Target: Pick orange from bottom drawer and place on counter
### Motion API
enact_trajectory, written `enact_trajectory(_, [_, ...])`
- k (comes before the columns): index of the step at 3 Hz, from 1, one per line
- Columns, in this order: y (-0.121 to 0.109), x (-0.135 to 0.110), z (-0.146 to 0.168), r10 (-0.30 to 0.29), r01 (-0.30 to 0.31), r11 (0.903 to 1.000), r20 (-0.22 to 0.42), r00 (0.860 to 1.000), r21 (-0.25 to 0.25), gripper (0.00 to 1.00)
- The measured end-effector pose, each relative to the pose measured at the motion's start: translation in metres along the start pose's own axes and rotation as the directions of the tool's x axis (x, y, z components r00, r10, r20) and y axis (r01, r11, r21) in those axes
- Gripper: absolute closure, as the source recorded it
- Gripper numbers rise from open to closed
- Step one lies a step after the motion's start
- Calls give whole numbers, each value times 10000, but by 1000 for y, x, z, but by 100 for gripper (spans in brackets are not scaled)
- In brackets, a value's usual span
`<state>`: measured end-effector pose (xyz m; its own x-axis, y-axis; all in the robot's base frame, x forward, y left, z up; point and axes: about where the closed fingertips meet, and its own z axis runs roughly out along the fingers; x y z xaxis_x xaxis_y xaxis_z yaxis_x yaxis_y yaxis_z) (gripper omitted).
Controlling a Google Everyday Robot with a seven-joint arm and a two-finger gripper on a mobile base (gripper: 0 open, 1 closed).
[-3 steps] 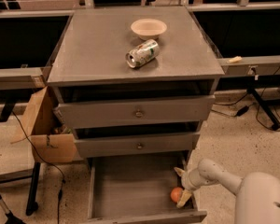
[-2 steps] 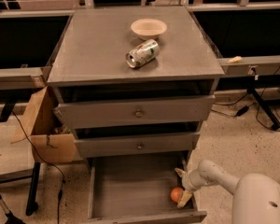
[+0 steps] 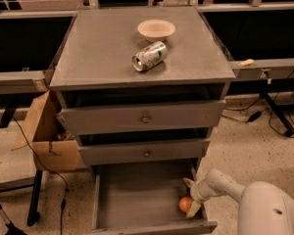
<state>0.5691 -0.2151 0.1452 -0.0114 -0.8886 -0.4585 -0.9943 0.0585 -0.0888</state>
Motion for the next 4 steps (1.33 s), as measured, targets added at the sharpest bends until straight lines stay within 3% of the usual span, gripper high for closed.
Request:
enact_trajectory(1, [1, -1, 8, -97, 94, 9998, -165, 9998, -173, 18])
enact_trajectory(2, [2, -1, 17, -190, 167, 9987, -482, 9987, -475, 49])
enact_trajectory(3, [2, 0, 19, -178, 140, 9980, -609, 9980, -611, 72])
enact_trajectory(4, [3, -7, 0, -145, 105, 9975, -574, 9982, -697, 95])
